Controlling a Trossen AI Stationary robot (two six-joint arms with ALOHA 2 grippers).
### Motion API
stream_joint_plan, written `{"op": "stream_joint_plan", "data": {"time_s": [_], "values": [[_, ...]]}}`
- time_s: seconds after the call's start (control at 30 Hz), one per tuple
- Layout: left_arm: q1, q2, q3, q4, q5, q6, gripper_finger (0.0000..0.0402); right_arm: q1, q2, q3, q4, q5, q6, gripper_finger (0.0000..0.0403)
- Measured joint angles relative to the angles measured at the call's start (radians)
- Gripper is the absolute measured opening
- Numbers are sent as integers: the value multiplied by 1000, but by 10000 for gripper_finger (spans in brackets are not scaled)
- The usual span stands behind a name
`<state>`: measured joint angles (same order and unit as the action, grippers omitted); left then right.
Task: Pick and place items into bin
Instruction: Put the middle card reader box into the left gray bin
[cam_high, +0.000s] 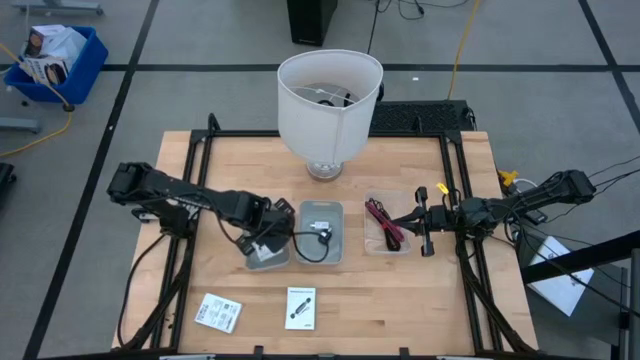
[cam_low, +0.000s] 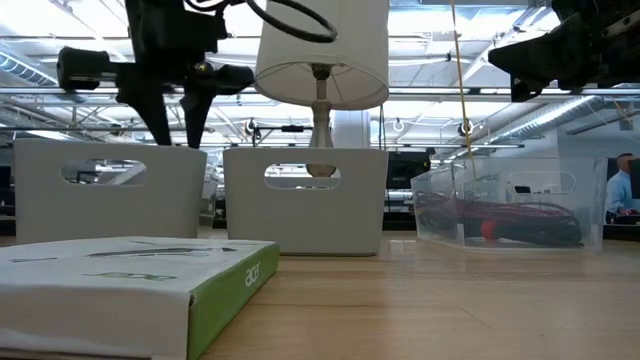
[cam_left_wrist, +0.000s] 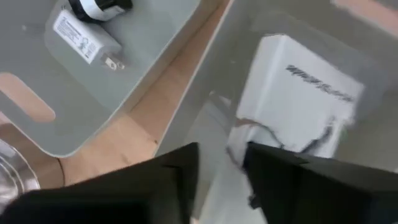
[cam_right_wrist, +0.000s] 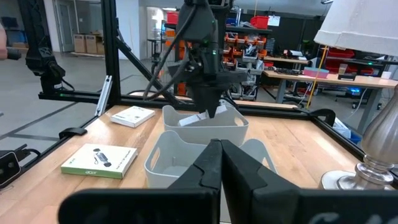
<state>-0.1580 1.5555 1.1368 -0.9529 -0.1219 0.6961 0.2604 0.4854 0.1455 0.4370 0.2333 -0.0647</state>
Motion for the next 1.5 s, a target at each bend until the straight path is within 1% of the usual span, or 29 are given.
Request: {"op": "stream_joint_plan", "data": {"time_s": [0.1,0.17,0.23,0.3,0.33,0.43,0.57,0.67,0.8,1.0,1.13,1.23,1.3,1.4,1.5], "values": [[1,0,0,-29,-2,35,191,0,0,0,0,0,0,0],[-4,0,0,-57,-18,72,224,0,0,0,0,0,2,0],[-10,0,-1,-70,-70,79,248,0,0,0,0,0,2,0],[-5,0,-1,-70,-125,56,262,0,0,0,2,-1,3,0],[-1,0,0,-67,-141,42,267,0,0,0,4,-3,8,0],[-5,0,2,-48,-141,31,268,0,0,0,8,-3,24,0],[-10,0,2,-28,-124,31,251,0,7,3,4,-2,28,0],[-4,0,2,-28,-127,27,235,3,59,51,-29,-1,30,0],[-8,0,2,-28,-126,30,219,22,229,162,-30,2,25,0],[-7,0,3,-22,-142,-3,214,60,610,420,-31,-1,-36,0],[-7,0,3,-7,-142,-25,214,80,820,595,-20,-68,-95,0],[-6,0,3,3,-142,-46,214,84,951,697,-17,-101,-109,0],[-9,0,3,16,-142,-52,214,82,1024,746,-11,-105,-133,0],[-16,0,4,37,-167,-65,214,82,1121,789,69,-104,-180,0],[-19,0,4,39,-174,-98,214,89,1191,817,132,-87,-235,0]]}}
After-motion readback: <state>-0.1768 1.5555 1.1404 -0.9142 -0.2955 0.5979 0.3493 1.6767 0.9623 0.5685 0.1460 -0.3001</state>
